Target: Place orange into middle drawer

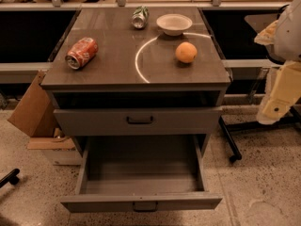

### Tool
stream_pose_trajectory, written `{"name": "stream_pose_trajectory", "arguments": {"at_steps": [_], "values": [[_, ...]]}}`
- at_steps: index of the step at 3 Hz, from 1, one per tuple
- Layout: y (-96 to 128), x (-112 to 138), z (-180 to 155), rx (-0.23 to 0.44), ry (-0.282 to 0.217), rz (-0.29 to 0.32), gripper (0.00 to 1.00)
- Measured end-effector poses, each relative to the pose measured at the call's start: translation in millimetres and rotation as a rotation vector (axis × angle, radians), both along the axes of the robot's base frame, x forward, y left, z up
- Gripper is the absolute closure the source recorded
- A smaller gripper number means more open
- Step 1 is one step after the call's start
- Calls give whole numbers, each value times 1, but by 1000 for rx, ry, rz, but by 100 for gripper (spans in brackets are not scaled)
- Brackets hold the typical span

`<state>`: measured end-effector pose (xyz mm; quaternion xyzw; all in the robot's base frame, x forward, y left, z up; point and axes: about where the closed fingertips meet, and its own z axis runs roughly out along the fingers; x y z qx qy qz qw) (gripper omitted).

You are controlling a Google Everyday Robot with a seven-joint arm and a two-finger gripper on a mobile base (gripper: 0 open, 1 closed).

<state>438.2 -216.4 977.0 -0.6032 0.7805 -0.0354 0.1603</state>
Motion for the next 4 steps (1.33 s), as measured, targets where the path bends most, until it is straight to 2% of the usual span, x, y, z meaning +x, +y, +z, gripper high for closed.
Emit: {"name": "stream_pose_trajectory", "arguments": {"at_steps": [1,2,3,4], "values": [[0,0,0,0,0,0,0],[3,18,-5,45,-38,1,0],[16,46,-21,132,-77,12,0],[36,78,-38,270,-101,15,0]]}}
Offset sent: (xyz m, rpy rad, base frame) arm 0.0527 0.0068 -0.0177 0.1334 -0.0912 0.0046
